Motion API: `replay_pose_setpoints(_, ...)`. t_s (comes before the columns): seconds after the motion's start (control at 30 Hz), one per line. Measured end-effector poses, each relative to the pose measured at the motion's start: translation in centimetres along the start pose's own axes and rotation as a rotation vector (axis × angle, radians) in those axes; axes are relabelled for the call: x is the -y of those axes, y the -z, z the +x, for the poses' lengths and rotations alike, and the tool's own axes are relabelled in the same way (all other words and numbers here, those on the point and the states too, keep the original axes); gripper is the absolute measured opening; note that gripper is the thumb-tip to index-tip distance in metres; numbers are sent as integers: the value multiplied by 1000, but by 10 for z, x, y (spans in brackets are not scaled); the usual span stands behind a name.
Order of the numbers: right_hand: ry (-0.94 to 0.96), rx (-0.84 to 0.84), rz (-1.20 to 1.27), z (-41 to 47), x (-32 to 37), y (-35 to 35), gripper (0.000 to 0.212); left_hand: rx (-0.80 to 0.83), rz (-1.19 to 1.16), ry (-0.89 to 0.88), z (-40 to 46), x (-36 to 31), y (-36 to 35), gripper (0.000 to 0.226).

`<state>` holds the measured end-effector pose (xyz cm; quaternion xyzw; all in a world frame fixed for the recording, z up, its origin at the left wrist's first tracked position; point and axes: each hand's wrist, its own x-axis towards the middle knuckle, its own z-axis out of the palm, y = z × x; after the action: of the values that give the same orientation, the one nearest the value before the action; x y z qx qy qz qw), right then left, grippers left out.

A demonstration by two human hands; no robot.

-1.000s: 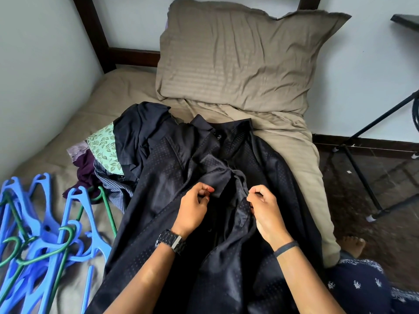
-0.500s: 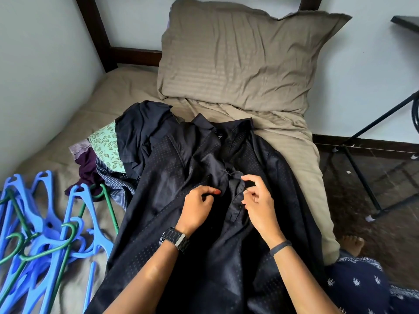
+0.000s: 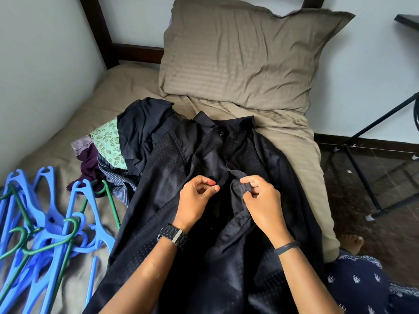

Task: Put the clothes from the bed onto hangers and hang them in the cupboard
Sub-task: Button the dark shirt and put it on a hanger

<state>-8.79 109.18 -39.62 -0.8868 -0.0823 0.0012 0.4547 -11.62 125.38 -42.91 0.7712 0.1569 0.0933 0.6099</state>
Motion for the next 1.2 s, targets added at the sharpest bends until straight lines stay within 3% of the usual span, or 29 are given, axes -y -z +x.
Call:
replay_pose_setpoints(0.1, -7, 71, 53, 0, 8, 7, 35, 61, -100, -43, -1, -3, 4, 16)
replay_pose_setpoints(0.23, 70, 6, -13, -4, 12, 10, 23, 180, -200, -72, -4, -9, 6, 14)
replay_pose_setpoints(0.43, -3, 88, 30, -10, 14, 7, 25, 330, -247, 16, -12, -9, 13, 28)
replay_pose_setpoints(0.6, 47, -31, 84, -21, 23, -9, 31, 243, -211, 28, -16, -10, 13, 26)
replay_pose_setpoints(0.73, 175, -35, -34, -31, 26, -28, 36, 195, -181, 8, -18, -12, 10, 28)
replay_pose_setpoints(0.97, 342, -73, -236, -34, 25, -37, 26, 184, -104, 8, -12, -15, 9, 19)
replay_pose_setpoints(1.03, 315, -28, -173, -31, 25, -33, 21, 178, -215, 45, -12, -20, 7, 10)
replay_pose_setpoints(1.2, 145, -64, 123, -19, 23, -22, 22, 179, -336, 83, -7, -20, 7, 12)
